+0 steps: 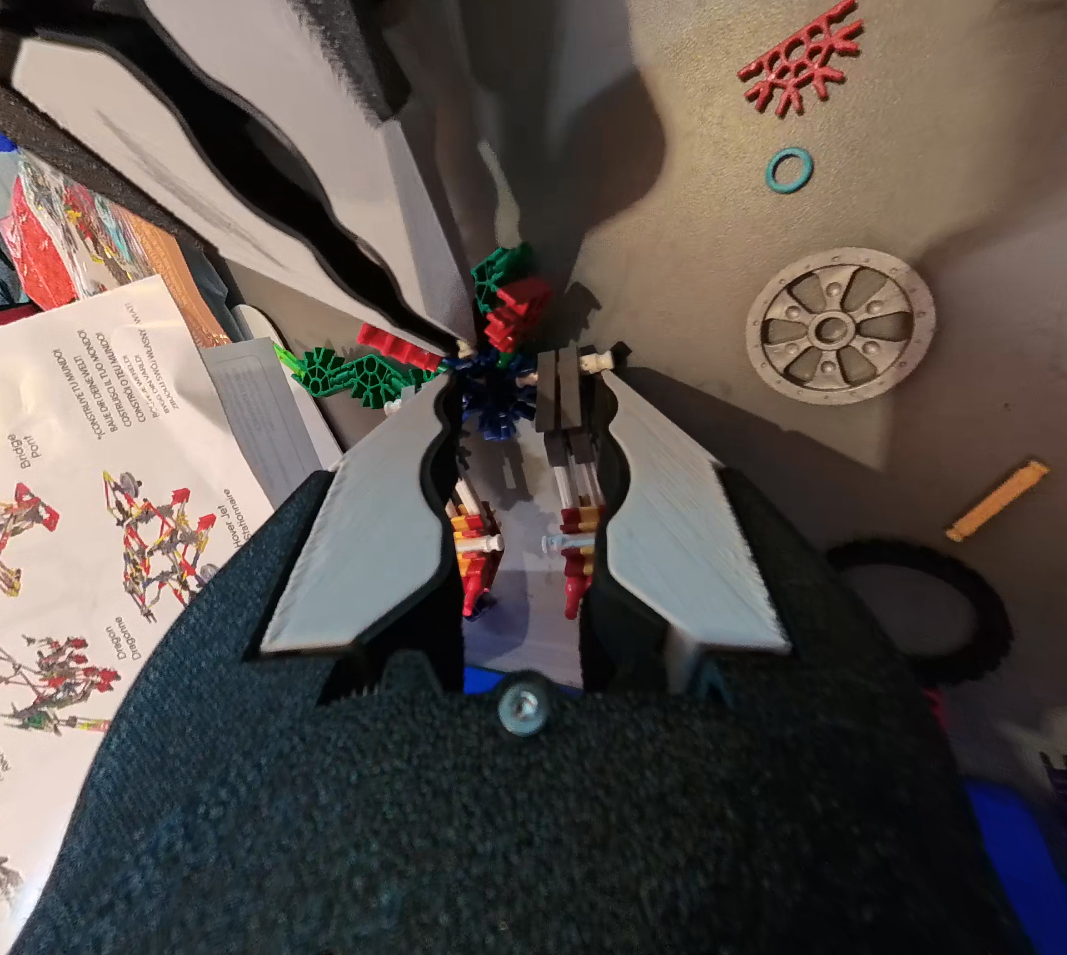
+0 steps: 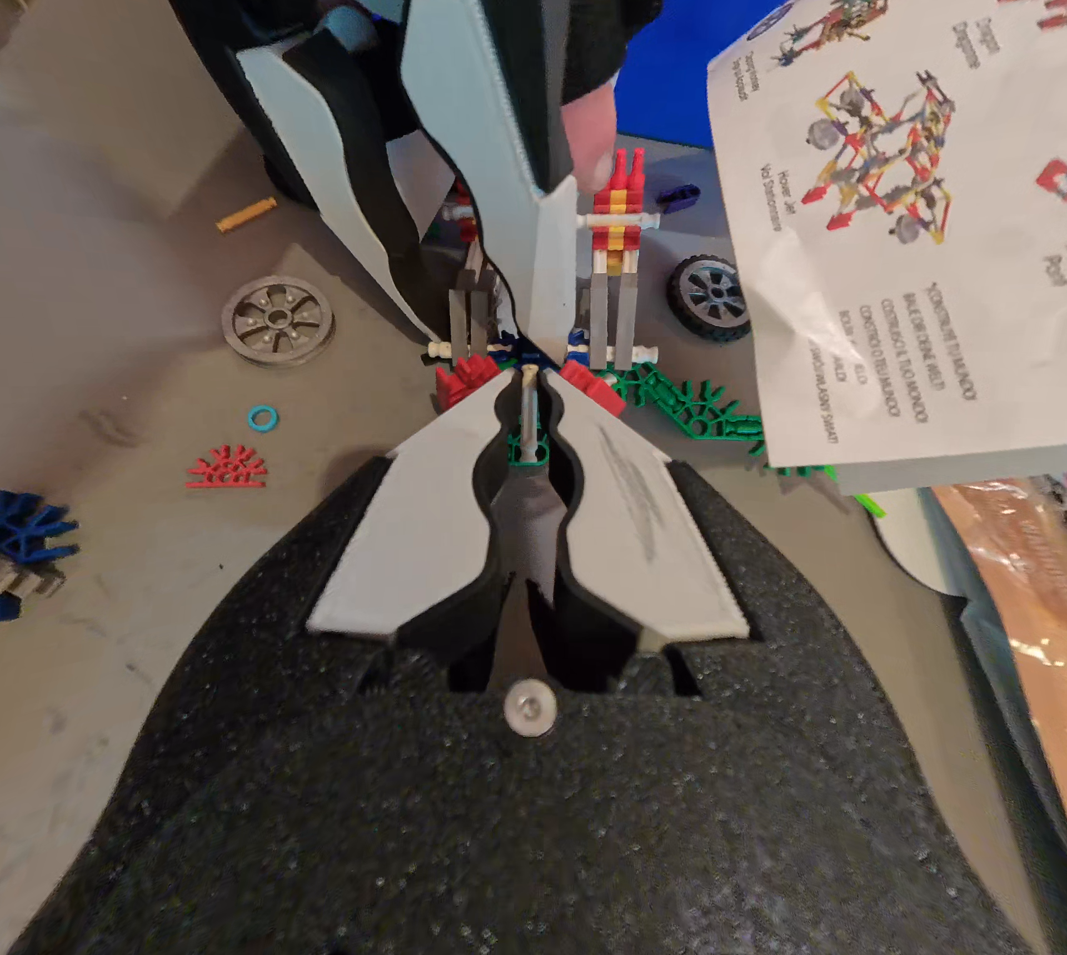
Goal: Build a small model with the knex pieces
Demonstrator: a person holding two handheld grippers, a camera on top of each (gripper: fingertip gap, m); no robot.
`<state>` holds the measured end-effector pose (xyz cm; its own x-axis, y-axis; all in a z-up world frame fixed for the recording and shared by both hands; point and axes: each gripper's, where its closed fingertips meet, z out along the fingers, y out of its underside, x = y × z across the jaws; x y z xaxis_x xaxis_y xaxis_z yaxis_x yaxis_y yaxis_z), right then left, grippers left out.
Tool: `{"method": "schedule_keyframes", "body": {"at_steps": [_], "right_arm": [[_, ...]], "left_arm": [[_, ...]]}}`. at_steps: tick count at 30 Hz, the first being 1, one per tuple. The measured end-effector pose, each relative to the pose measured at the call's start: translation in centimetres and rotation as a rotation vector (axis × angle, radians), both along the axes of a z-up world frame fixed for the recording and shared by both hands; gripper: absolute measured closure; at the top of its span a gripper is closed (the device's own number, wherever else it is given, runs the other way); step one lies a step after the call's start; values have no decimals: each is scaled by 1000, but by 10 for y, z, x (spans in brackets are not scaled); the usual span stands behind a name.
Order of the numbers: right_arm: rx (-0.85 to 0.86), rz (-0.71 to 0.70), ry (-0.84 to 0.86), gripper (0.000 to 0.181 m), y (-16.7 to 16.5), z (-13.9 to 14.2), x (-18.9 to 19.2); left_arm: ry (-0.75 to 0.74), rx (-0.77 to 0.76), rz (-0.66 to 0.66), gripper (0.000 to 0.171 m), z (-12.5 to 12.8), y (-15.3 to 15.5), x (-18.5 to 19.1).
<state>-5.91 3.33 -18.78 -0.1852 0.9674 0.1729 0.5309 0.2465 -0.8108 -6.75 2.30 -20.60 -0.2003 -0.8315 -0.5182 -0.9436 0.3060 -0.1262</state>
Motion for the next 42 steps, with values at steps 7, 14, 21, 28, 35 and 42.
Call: {"method": "schedule_keyframes", "body": {"at_steps": [7, 14, 21, 28, 35, 42], "right_arm": [[-160, -41, -17, 177, 0, 1, -1], [-141, -74, -135, 177, 1, 0, -1], [-255, -58, -118, 177, 1, 1, -2], [-288, -46, -78, 178, 1, 1, -2], [-342, -66, -84, 177, 1, 1, -2], [-92, -43, -65, 177, 1, 0, -2]], "left_arm": [[-6, 1, 3, 128, 0, 0, 0], [-6, 2, 6, 128, 0, 0, 0], [-3, 7, 7, 128, 0, 0, 0], [-9, 5, 7, 128, 0, 0, 0], [-11, 8, 9, 128, 0, 0, -1], [-13, 9, 7, 128, 0, 0, -1]]}}
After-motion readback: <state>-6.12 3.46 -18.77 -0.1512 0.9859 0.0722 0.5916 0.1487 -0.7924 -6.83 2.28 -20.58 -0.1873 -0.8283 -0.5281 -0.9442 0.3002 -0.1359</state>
